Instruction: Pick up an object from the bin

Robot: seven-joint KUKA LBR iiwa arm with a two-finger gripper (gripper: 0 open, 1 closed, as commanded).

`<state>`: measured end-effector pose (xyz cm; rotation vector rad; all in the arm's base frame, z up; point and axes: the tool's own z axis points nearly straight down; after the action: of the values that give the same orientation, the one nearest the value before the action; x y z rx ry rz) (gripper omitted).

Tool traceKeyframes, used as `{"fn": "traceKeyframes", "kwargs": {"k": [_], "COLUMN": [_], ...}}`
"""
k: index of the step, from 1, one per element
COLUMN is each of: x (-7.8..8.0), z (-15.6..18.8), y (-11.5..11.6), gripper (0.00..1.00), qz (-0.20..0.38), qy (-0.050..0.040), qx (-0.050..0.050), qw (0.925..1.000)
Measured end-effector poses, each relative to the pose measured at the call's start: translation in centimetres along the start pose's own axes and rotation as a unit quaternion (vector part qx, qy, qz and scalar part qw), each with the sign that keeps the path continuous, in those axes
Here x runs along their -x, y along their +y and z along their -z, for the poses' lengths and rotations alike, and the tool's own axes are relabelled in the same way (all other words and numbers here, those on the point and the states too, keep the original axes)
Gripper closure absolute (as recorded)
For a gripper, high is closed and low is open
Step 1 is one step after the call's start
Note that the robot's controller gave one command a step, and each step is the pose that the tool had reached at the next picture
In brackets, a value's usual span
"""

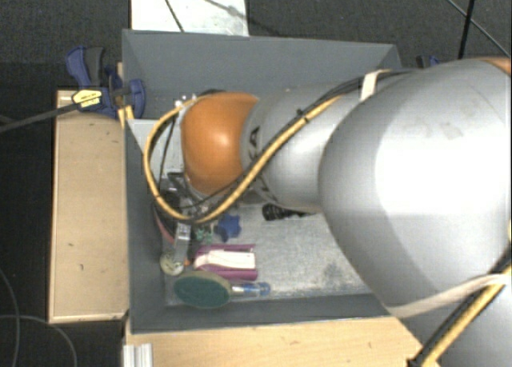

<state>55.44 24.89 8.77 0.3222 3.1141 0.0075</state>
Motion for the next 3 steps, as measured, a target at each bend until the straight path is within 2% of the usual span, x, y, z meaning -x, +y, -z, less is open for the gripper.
{"fn": "traceKeyframes", "kwargs": {"k": [1, 2, 3], "x": [0.1, 0.0, -0.3], "z": [1.4, 1.3, -1.8], "y": [0.7, 0.6, 0.2], "gripper": [0.0, 0.0, 0.0], "qz": [-0.076, -0.248, -0.311], "qy": [0.0032, 0.0027, 0.0053], "qx": [-0.002, -0.002, -0.006], "qw": [0.9971, 0.9687, 0.9505]}}
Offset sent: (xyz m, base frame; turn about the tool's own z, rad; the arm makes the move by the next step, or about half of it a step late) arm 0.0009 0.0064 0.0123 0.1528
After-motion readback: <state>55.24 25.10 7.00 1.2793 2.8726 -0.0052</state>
